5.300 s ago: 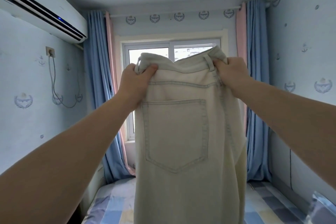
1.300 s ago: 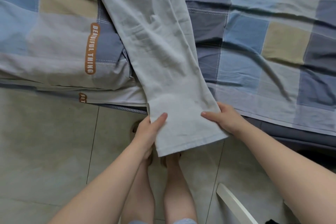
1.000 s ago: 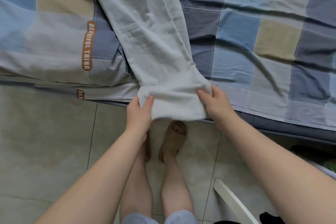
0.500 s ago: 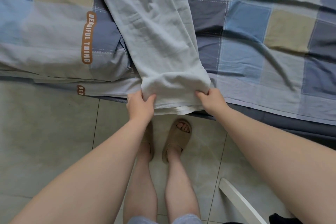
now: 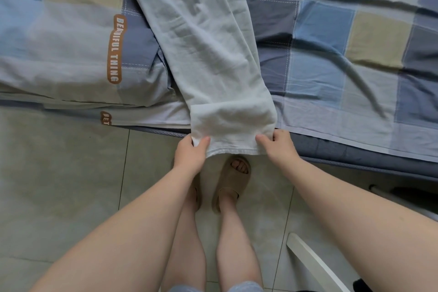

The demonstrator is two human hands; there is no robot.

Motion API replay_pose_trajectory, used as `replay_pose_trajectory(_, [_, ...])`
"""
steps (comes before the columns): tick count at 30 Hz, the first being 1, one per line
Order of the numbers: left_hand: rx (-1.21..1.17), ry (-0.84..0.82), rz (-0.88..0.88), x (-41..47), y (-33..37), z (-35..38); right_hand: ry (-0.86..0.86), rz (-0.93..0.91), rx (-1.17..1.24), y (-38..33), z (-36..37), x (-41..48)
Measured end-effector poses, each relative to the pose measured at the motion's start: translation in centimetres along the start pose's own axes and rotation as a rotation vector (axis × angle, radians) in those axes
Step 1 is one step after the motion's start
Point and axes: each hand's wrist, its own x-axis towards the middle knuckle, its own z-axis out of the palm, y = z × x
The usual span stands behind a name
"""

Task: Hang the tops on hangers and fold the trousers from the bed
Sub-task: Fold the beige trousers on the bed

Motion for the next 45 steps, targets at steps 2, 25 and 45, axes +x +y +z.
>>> replay_pose_trajectory(2, [-0.021,-0.003,0.026,0.3,0.0,-0.2,-0.006,-0.02,0.051,-0.4,-0.3,0.3])
replay_pose_trajectory(25, [-0.783,0.169,0.032,-23.4,19.8,-17.9,0.049,-0.122,0.659,-22.2,-13.2,-25.6])
replay_pose_trajectory(45, [-1.005,0.205,1.05,-61.5,63.5,-43.9,0.035,-1.171,0.976,-59.3,-46.1,-63.7])
